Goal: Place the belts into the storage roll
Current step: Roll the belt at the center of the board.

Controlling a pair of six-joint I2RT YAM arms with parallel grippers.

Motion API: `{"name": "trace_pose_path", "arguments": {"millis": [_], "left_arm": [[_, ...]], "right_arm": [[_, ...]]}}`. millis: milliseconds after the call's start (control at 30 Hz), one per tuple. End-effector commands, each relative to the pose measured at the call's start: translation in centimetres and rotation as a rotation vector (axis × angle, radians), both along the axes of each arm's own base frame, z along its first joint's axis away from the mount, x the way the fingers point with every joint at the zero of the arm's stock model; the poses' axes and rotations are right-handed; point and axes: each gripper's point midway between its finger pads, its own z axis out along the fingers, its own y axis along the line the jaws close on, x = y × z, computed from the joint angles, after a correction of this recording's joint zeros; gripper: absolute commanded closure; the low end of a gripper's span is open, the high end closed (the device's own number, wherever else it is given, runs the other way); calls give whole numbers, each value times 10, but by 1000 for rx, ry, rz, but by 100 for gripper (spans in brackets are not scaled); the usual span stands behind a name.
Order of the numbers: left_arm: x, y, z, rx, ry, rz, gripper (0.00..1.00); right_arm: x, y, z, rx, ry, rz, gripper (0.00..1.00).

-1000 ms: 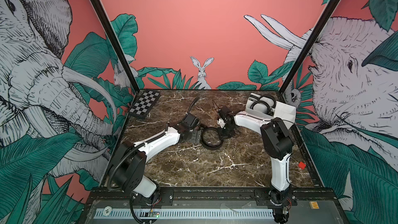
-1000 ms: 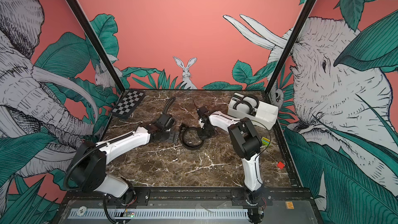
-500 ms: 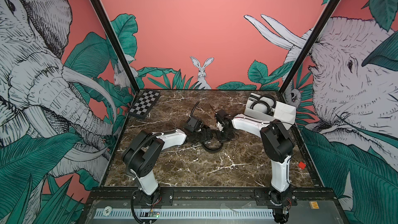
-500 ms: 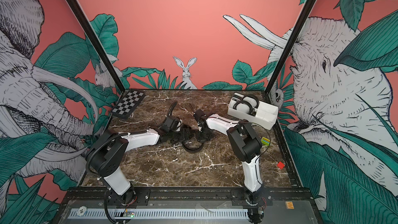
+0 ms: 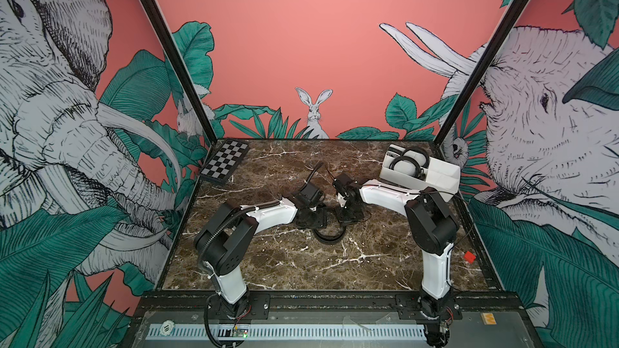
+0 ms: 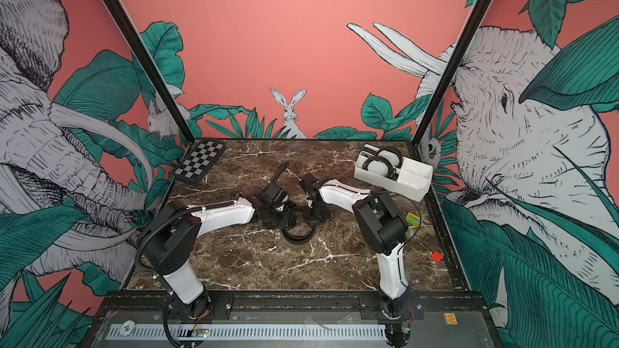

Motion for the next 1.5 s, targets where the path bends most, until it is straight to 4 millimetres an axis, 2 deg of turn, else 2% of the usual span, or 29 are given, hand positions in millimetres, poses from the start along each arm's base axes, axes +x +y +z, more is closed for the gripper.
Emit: {"name": "trace_pose_path", "arguments": {"millis": [0, 133, 167, 233, 333, 433, 500, 600, 667, 800, 933, 1367, 1467], "left_arm": [[-41, 39, -41, 194, 162, -57, 40], [-43, 48, -47, 248, 154, -110, 58], [-44, 50, -49, 263, 151, -120, 62], [-42, 53, -49, 278, 138, -146, 67], [-41, 50, -49, 259, 112, -177, 69], [-40, 49, -49, 256, 96, -210, 71], [-39, 49, -49, 261, 84, -227, 71], [-38, 49, -48, 259, 69, -242, 71], [-37, 46, -47, 248, 66, -247, 71], [-36, 43, -47, 236, 66, -250, 71], [-36, 43, -48, 240, 70, -244, 70], [-37, 41, -48, 232, 82, -235, 68], [-36, 41, -48, 234, 83, -239, 68]], "right_arm": [[-29, -6, -20, -30, 112, 3, 78], [-27, 4, -8, 35, 98, 6, 67], [-32, -1, -8, 35, 102, 4, 63], [-25, 0, 9, 83, 75, -8, 56], [-13, 1, 36, 168, 38, -31, 51], [-4, -6, 53, 216, 28, -50, 45], [14, -8, 66, 247, -13, -63, 43], [36, -9, 71, 259, -65, -61, 43], [51, 3, 75, 295, -106, -34, 43], [77, 29, 71, 348, -162, 8, 43], [89, 45, 60, 384, -160, 32, 45], [70, 62, 14, 398, -107, 55, 51], [71, 58, 1, 361, -111, 53, 58]]}}
